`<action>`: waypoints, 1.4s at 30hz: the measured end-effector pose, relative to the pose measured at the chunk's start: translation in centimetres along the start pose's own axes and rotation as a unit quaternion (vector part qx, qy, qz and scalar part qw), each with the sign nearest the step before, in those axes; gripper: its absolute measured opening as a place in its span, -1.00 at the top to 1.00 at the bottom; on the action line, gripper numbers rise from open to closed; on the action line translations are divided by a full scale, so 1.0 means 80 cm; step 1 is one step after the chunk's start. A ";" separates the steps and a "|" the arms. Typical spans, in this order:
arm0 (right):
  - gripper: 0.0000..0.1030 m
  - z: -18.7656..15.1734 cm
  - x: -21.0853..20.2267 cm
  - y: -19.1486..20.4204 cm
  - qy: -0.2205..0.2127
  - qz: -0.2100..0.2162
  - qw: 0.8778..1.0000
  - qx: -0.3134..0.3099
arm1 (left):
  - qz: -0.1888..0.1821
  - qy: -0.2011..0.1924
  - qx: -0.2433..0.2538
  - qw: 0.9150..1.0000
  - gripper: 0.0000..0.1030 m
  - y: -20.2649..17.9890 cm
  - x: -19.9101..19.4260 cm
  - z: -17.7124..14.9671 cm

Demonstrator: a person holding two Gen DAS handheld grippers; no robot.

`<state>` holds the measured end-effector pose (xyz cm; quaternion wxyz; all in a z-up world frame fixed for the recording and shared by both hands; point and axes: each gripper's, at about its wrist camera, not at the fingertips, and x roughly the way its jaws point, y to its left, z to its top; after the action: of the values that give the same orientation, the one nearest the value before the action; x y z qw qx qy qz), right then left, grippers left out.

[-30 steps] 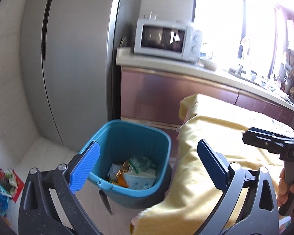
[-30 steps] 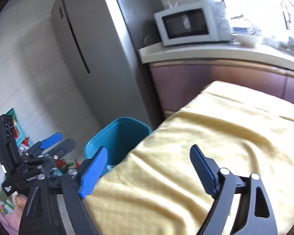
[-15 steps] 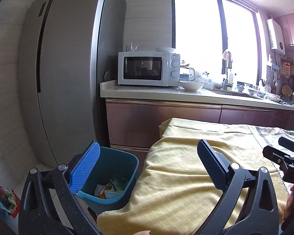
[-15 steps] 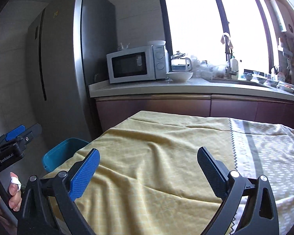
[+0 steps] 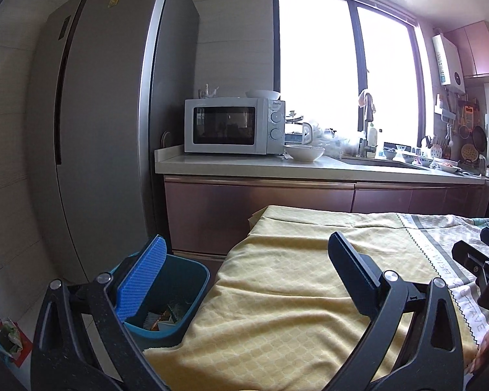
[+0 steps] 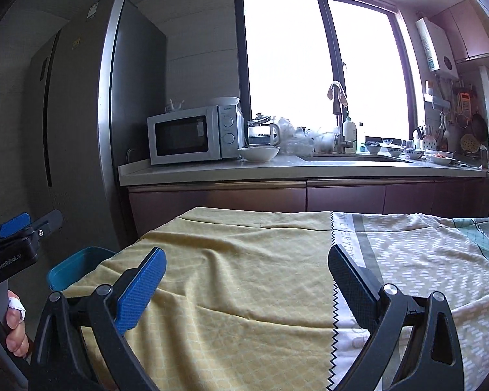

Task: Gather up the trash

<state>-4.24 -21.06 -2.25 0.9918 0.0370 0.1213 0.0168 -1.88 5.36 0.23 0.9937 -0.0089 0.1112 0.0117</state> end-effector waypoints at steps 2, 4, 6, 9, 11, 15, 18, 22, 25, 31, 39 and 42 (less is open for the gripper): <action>-0.87 0.000 -0.005 -0.002 -0.008 -0.005 1.000 0.002 | -0.001 -0.003 0.000 1.000 -0.90 0.000 -0.001 0.000; -0.87 0.000 -0.008 -0.005 -0.013 -0.010 1.000 0.006 | 0.000 -0.004 0.002 1.000 -0.90 -0.001 -0.002 0.000; -0.87 0.001 -0.010 -0.008 -0.015 -0.011 1.000 0.012 | -0.002 -0.005 0.003 1.000 -0.90 -0.001 -0.004 -0.001; -0.87 0.000 -0.011 -0.011 -0.014 -0.014 1.000 0.014 | 0.000 -0.006 0.002 1.000 -0.90 -0.001 -0.006 -0.002; -0.87 -0.001 -0.012 -0.012 -0.015 -0.013 1.000 0.013 | 0.000 -0.009 0.003 1.000 -0.90 -0.002 -0.007 -0.001; -0.87 -0.001 -0.013 -0.014 -0.016 -0.014 1.000 0.015 | 0.003 -0.012 0.006 1.000 -0.90 -0.004 -0.007 -0.002; -0.87 0.001 -0.013 -0.016 -0.016 -0.015 1.000 0.016 | 0.005 -0.012 0.005 1.000 -0.90 -0.004 -0.007 -0.002; -0.87 0.001 -0.013 -0.020 -0.016 -0.016 1.000 0.019 | 0.008 -0.014 0.005 1.000 -0.90 -0.005 -0.009 -0.002; -0.87 0.001 -0.013 -0.022 -0.015 -0.017 0.999 0.022 | 0.009 -0.017 0.008 1.000 -0.90 -0.006 -0.009 -0.002; -0.87 0.001 -0.014 -0.024 -0.016 -0.019 0.999 0.023 | 0.011 -0.025 0.016 0.999 -0.90 -0.011 -0.012 -0.002; -0.87 0.002 -0.014 -0.028 -0.017 -0.020 0.999 0.025 | 0.012 -0.029 0.020 0.999 -0.90 -0.013 -0.011 -0.001; -0.87 0.002 -0.013 -0.028 -0.018 -0.021 0.999 0.025 | 0.012 -0.030 0.018 0.999 -0.90 -0.013 -0.011 -0.001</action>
<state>-5.19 -23.37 -2.01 0.9927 0.0595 0.1049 -0.0077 -2.73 4.27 0.38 0.9963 0.0110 0.0819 0.0221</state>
